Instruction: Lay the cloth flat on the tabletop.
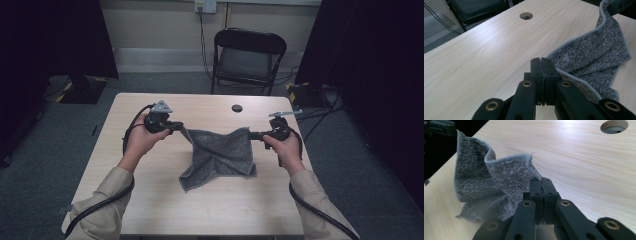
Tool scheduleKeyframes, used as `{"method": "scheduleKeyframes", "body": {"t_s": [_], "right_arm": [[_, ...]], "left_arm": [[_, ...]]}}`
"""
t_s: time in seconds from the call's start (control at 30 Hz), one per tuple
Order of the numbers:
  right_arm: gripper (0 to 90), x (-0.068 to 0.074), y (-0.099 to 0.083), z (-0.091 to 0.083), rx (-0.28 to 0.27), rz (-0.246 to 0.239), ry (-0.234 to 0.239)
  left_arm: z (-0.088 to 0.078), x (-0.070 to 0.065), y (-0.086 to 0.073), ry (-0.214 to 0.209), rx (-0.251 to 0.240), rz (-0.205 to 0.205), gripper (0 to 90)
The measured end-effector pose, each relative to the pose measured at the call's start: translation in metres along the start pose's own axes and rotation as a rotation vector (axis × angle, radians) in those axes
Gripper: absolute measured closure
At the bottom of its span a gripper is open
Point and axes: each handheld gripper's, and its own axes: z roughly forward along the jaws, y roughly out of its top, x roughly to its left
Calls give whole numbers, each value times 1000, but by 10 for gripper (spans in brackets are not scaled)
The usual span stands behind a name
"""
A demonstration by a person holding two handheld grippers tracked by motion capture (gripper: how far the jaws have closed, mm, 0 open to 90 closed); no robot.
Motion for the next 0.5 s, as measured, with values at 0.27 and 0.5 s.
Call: {"method": "scheduleKeyframes", "body": {"t_s": [0.27,0.5], "right_arm": [[880,-14,16,10,-47,70,-84],[602,-10,19,9,-140,-48,-202]], "left_arm": [[14,20,-2,81,-49,-66,874],[22,21,-19,110,-143,-62,420]]}}
